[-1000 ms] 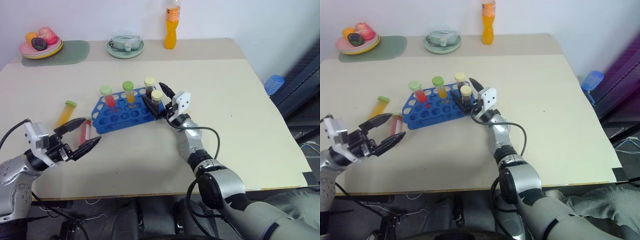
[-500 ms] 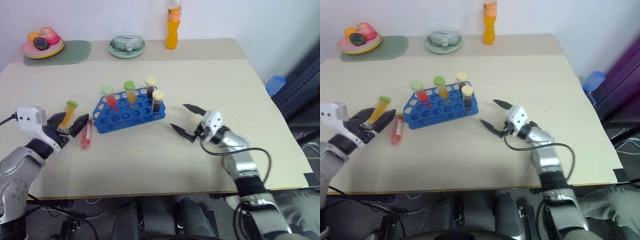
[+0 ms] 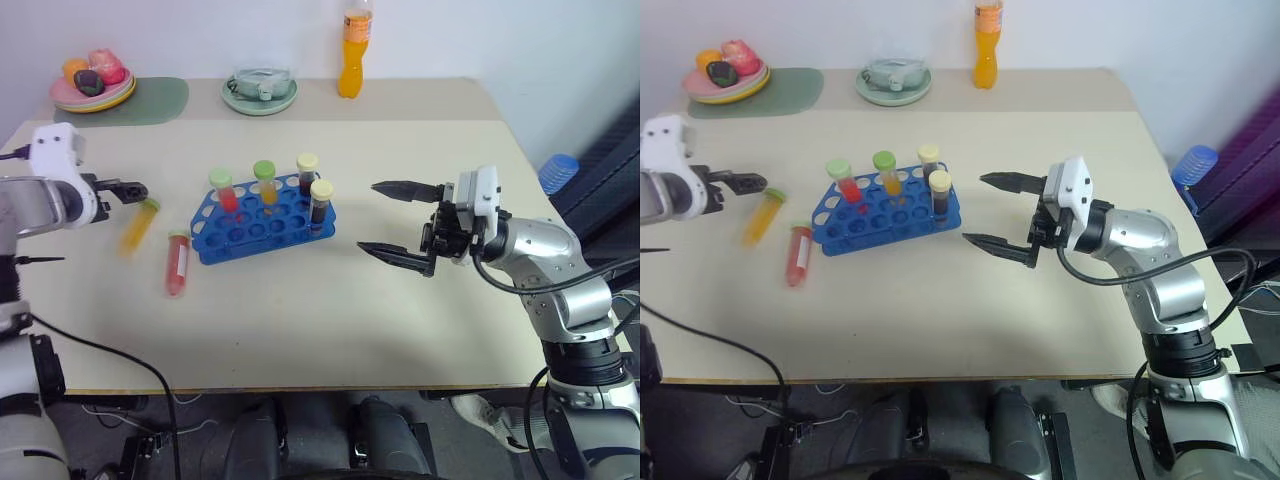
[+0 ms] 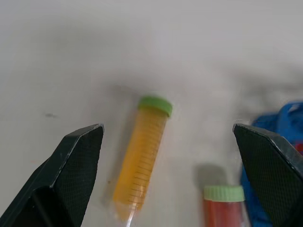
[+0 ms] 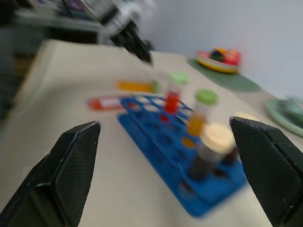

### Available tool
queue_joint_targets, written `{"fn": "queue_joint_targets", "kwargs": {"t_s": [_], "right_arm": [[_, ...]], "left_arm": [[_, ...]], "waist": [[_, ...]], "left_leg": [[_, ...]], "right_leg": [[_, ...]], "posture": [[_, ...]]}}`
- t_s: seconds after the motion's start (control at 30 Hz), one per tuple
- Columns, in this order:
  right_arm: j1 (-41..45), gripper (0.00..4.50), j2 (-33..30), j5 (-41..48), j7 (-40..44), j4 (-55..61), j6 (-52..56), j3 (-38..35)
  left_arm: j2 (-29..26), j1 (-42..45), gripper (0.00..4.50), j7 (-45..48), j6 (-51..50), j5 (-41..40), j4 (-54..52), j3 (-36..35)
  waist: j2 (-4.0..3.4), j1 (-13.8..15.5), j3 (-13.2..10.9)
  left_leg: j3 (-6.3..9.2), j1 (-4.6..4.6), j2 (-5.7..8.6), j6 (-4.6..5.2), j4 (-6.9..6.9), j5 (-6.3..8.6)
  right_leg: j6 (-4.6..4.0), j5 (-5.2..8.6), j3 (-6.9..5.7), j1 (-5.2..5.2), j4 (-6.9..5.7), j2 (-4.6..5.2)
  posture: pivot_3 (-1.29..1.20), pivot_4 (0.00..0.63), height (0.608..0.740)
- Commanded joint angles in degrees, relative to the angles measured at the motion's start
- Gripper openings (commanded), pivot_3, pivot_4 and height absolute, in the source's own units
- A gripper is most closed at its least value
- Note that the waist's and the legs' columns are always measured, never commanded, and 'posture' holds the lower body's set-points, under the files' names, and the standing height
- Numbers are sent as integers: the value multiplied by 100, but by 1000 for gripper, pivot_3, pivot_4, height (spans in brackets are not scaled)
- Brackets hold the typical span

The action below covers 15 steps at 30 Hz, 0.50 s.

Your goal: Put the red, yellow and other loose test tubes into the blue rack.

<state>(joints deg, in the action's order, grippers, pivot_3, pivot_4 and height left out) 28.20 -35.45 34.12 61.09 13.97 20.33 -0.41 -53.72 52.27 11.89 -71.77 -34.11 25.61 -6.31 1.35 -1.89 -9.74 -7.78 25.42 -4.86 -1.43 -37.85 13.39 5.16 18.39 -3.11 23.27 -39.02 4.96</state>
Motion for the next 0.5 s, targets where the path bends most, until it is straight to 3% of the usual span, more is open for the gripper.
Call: {"fn": "queue_joint_targets", "kwargs": {"t_s": [0.03, 0.27, 0.5], "right_arm": [[314, 4470, -152, 334, 155, 291, 366, -39], [559, 4470, -183, 150, 224, 277, 481, 89], [256, 4470, -205, 111, -38, 518, 518, -3]], "left_arm": [[36, 919, 4500, 560, 495, 872, 1163, 664], [619, 1931, 4500, 1321, 1736, 2011, 3264, 1179], [1003, 2196, 4500, 1617, 1981, 2664, 4085, 1218]], "waist": [[7, 52, -4], [12, 134, -7], [47, 112, -28]], "left_leg": [[0, 2, 0, 0, -1, 0], [-8, 10, 1, 6, -3, 4], [-7, 12, -1, 5, -7, 3]], "right_leg": [[0, 0, 0, 0, 0, 0], [2, 1, 0, 7, 6, 1], [2, 1, -1, 11, 0, 0]], "posture": [[0, 150, 740], [0, 150, 740], [0, 150, 740]]}}
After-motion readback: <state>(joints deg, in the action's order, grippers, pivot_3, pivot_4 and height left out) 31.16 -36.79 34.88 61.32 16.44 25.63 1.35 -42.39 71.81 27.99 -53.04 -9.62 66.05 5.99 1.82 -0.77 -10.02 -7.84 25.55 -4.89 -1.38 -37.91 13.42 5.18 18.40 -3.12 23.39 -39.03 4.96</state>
